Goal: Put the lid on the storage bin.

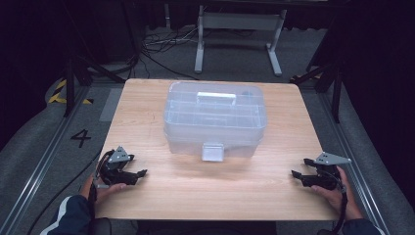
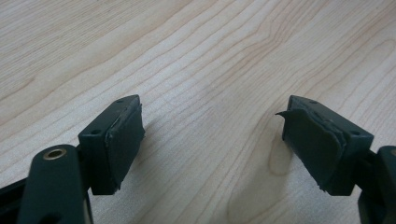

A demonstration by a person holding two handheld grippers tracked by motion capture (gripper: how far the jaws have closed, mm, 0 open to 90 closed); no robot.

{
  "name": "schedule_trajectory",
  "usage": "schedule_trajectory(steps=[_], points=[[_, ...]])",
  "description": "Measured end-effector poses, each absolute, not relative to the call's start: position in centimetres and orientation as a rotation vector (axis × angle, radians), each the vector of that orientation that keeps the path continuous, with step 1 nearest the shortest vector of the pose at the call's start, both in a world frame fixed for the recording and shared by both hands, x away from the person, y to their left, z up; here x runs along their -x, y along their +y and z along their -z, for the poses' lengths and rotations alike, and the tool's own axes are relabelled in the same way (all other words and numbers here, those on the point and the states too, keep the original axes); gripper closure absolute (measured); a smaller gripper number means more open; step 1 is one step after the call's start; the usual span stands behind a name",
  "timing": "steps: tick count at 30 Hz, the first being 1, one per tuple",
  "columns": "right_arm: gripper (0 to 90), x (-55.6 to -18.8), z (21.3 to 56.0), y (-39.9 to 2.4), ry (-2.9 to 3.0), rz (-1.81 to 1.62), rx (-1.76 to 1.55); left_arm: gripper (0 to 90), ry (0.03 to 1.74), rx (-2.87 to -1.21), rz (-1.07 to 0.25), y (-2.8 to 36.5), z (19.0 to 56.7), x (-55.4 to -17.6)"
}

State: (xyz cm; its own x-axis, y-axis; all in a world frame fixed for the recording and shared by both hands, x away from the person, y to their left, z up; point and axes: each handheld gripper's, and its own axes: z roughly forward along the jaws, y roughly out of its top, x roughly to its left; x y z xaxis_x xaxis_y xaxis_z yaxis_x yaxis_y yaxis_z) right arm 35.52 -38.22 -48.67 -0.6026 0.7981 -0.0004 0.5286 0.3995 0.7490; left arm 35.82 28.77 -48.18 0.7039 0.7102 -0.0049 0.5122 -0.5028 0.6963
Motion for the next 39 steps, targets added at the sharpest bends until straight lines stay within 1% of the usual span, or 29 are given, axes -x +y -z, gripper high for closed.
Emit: schedule_trajectory(steps=[39], points=[[23.9,-35.63,48.69,-38.32,2.304,-1.040,-1.157,20.3,0.934,-2.215,-0.362,28.72,48.20,-35.82]])
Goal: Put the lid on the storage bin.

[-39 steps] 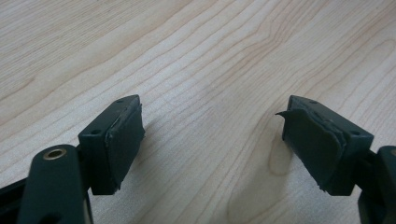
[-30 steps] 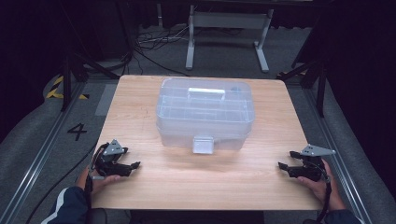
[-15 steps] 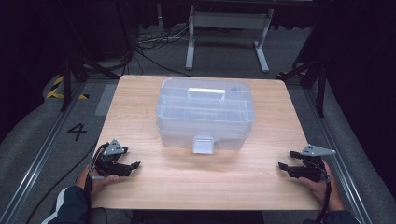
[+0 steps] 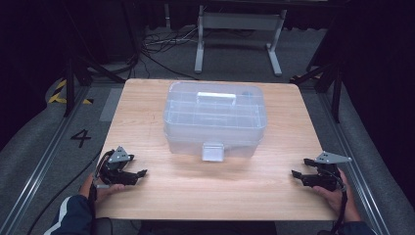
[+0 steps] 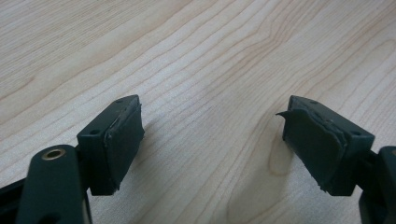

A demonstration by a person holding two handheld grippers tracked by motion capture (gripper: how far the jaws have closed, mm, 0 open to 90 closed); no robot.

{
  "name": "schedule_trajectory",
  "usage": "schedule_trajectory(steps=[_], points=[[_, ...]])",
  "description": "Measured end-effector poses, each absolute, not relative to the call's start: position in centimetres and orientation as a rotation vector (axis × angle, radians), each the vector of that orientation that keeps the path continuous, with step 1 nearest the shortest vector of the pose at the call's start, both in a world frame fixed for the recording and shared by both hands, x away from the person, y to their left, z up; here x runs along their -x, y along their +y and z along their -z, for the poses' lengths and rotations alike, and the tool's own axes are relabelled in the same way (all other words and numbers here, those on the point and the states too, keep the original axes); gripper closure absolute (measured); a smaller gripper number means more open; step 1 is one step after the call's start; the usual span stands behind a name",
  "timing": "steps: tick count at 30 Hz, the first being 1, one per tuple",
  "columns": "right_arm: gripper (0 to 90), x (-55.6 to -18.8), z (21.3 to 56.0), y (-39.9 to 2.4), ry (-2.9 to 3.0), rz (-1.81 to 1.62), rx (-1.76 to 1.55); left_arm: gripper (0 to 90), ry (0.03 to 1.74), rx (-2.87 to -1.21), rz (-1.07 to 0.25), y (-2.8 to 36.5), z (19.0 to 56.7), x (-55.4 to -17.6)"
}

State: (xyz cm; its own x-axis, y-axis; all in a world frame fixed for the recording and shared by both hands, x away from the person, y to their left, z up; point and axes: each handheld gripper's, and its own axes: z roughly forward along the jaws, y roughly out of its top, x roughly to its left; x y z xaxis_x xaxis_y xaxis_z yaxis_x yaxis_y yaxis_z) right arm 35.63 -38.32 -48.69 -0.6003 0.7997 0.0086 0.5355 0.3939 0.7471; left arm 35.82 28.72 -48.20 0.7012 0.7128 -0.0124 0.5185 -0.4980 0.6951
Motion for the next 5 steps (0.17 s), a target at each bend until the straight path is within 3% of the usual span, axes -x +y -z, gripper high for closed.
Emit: schedule_trajectory(steps=[5], points=[[23.9,-35.64,48.69,-38.32,2.305,-1.040,-1.157,20.0,0.936,-2.213,-0.364,28.69,48.20,-35.84]])
